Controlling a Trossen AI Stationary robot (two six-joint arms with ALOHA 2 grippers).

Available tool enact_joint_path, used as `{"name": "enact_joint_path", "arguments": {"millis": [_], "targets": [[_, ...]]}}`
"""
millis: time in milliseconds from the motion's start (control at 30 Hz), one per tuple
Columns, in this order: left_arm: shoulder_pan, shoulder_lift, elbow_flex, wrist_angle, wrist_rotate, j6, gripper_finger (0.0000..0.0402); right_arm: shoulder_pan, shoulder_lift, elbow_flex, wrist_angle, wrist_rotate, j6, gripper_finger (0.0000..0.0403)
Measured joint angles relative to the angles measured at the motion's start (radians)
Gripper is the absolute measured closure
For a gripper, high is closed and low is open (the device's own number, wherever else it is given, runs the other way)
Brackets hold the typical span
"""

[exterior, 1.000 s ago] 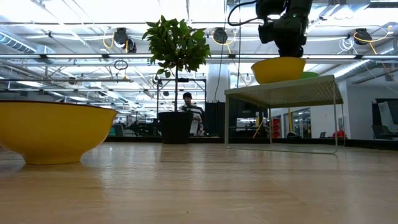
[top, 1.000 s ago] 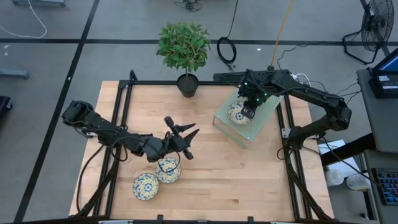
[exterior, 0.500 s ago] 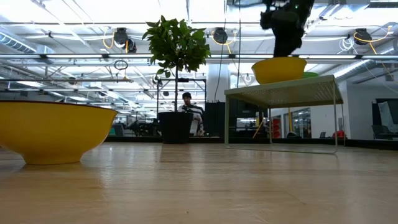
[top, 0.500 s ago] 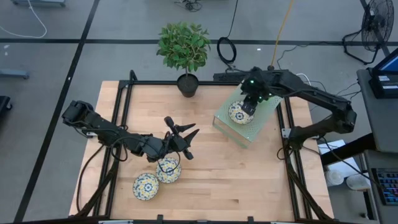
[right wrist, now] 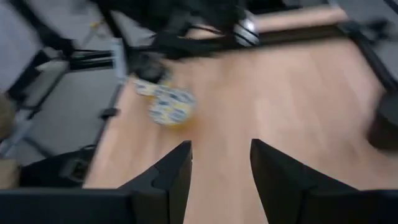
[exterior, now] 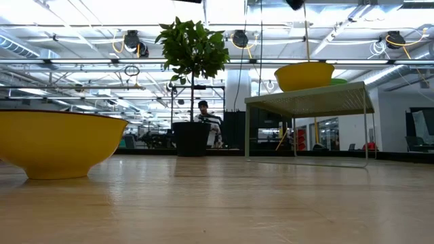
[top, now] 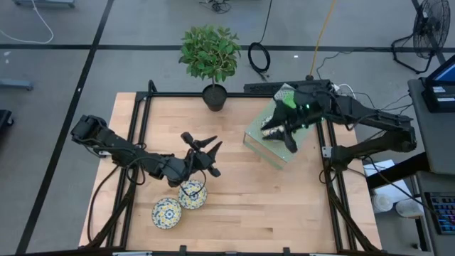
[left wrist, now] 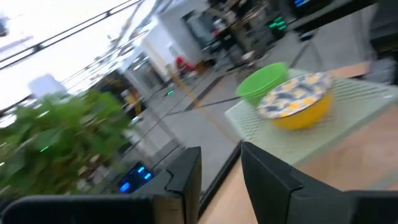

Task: Pick & Place Mini bowls
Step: Stack the top white patterned bowl on the white patterned bowl on the shelf

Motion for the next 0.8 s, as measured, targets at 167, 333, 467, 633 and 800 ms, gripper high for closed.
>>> {"name": "enact_joint_path", "arguments": {"millis": [167, 333, 467, 633, 800], "targets": [[-0.038, 0.000, 0.000, -0.007, -0.115, -0.015, 0.0286, 0.169, 0.000, -0.091, 0.225, 0.009, -0.022, 0.0256], [-0.127, -0.066, 0.015, -0.345, 0.049, -0.248, 0.0286, 0.320, 0.000, -0.262, 0.502, 0.009, -0.047, 0.0253], [-0.142, -0.160, 0.120, -0.877, 0.421, -0.833, 0.0286, 0.403, 0.002, -0.396, 0.636, 0.011, -0.079, 0.0255], [-0.105, -0.181, 0.146, -1.271, 0.570, -1.316, 0.0286, 0.463, 0.000, -0.541, 0.836, 0.040, -0.080, 0.0256], [-0.060, -0.173, 0.098, -1.477, 0.823, -1.584, 0.0284, 0.498, 0.000, -0.643, 1.021, 0.126, -0.094, 0.0257]]}}
